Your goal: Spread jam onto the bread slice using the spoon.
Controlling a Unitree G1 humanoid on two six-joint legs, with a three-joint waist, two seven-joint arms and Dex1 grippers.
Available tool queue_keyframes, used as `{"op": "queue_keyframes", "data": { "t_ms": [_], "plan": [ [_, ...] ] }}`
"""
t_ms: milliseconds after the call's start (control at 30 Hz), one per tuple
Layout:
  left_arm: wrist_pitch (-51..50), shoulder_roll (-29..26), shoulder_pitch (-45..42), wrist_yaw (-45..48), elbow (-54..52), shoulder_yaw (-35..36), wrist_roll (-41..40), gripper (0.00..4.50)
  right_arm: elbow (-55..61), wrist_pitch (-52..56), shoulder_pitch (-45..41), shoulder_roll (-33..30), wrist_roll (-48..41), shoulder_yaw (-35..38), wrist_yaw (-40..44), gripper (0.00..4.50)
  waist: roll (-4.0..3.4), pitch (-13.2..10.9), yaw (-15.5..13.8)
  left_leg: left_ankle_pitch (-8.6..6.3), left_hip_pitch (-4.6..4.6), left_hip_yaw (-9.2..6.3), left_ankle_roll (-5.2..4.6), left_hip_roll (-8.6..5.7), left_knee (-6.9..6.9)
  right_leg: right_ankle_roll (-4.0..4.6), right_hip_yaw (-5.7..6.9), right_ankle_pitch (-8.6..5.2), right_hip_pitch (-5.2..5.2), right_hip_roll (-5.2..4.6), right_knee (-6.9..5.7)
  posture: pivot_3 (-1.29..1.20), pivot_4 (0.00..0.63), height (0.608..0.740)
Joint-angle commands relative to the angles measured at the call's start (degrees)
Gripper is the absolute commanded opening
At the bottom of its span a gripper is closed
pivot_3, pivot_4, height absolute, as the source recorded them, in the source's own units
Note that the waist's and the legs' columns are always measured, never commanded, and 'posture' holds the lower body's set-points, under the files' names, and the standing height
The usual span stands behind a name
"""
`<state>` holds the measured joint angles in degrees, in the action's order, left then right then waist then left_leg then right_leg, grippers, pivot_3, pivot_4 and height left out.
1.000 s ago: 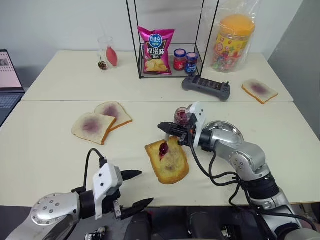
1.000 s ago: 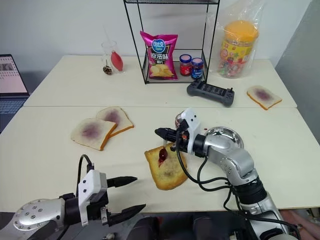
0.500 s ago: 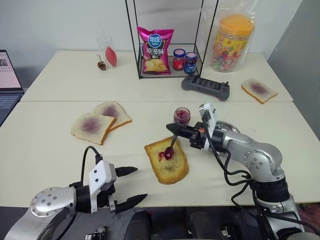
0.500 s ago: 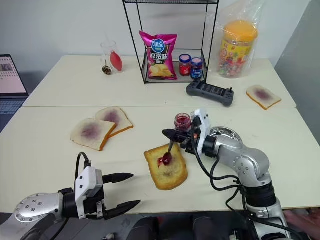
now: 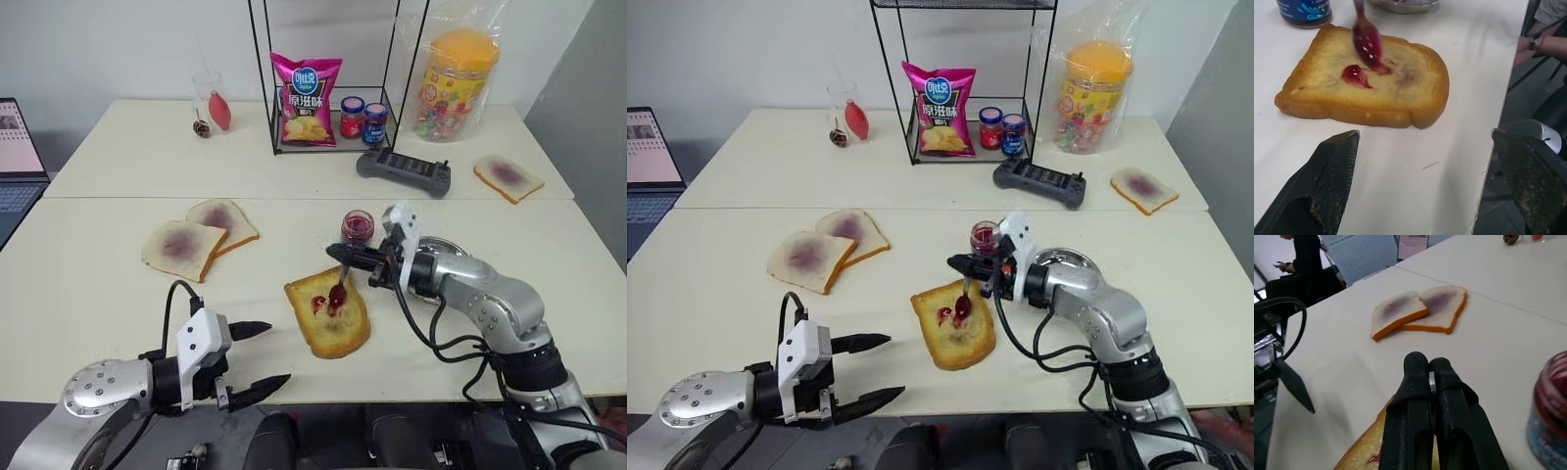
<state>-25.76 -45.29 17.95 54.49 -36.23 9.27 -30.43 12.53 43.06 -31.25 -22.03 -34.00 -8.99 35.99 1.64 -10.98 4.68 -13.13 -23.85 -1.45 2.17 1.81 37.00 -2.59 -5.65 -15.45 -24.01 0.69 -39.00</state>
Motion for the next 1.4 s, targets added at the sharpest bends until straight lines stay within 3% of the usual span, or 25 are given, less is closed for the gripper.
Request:
{"op": "queue_keyframes", "data": {
  "t_ms": [33, 200, 333, 500, 767, 1067, 1300, 1400],
  "plan": [
    [-0.3, -0.6, -0.6, -0.3, -2.5, 0.0, -0.8, 4.50, 0.6, -0.3, -1.5, -0.2, 0.1, 2.4, 0.0, 0.04, 0.00, 0.0, 0.0, 0.00, 0.00, 0.00, 0.00, 0.00, -0.01, -0.01, 0.00, 0.00, 0.00, 0.00, 0.00, 0.00, 0.150, 0.740],
    [-2.0, -1.0, -2.4, -0.7, -3.1, 0.1, -1.6, 4.50, 0.9, 7.1, -3.1, 4.2, -7.6, 8.3, -3.9, 0.04, 0.00, 0.0, 0.0, 0.00, -0.03, -0.03, 0.00, 0.04, -0.10, 0.04, 0.03, -0.03, -0.04, 0.02, 0.00, 0.00, 0.150, 0.740],
    [-4.9, -2.1, -4.9, -0.9, -4.0, 1.4, -3.9, 4.50, -0.8, 16.6, -3.9, 11.4, -18.8, 15.2, -11.0, 0.04, 0.00, 0.0, 0.1, 0.00, -0.03, -0.06, 0.00, 0.07, -0.10, 0.04, 0.04, -0.03, -0.04, 0.06, -0.02, 0.00, 0.150, 0.740],
    [-9.0, -3.4, -7.6, -2.6, -6.0, 1.7, -6.8, 4.50, -3.3, 17.8, -2.9, 16.0, -18.4, 14.5, -15.0, 0.04, 0.00, 0.0, 0.1, 0.00, -0.02, -0.03, 0.00, 0.05, -0.07, 0.04, 0.03, -0.02, -0.04, 0.06, -0.04, 0.00, 0.150, 0.740],
    [-14.7, -3.9, -10.4, -7.1, -9.9, 1.2, -10.5, 4.50, -5.8, 13.4, -0.1, 13.1, -11.5, 8.7, -10.5, 0.04, 0.00, 0.0, 0.1, 0.00, -0.04, -0.04, 0.00, 0.05, -0.09, 0.03, 0.04, -0.02, -0.05, 0.06, -0.01, 0.00, 0.150, 0.740],
    [-14.3, -4.3, -8.7, -7.0, -9.9, 1.0, -10.0, 4.50, -6.2, 8.1, 0.3, 7.2, -6.1, 7.6, -5.6, 0.04, 0.00, 0.0, 0.1, 0.00, -0.01, -0.05, 0.00, 0.04, -0.07, 0.03, 0.04, -0.02, -0.02, 0.07, -0.02, 0.00, 0.150, 0.740],
    [-7.0, -3.7, 0.2, -2.7, -7.0, 2.3, -5.3, 4.50, -3.7, 11.7, -1.8, 5.1, -10.0, 11.4, -6.3, 0.04, 0.00, 0.0, 0.1, 0.00, -0.01, -0.02, 0.00, 0.03, -0.06, 0.03, 0.02, -0.02, -0.03, 0.06, -0.01, 0.00, 0.150, 0.740],
    [-3.6, -3.0, 4.1, -1.5, -6.4, 2.4, -3.5, 4.50, -2.1, 15.8, -3.0, 7.1, -14.8, 14.1, -8.5, 0.04, 0.00, 0.0, 0.1, 0.00, -0.02, -0.02, 0.00, 0.04, -0.07, 0.04, 0.01, -0.03, -0.04, 0.05, -0.01, 0.00, 0.150, 0.740]
  ]
}}
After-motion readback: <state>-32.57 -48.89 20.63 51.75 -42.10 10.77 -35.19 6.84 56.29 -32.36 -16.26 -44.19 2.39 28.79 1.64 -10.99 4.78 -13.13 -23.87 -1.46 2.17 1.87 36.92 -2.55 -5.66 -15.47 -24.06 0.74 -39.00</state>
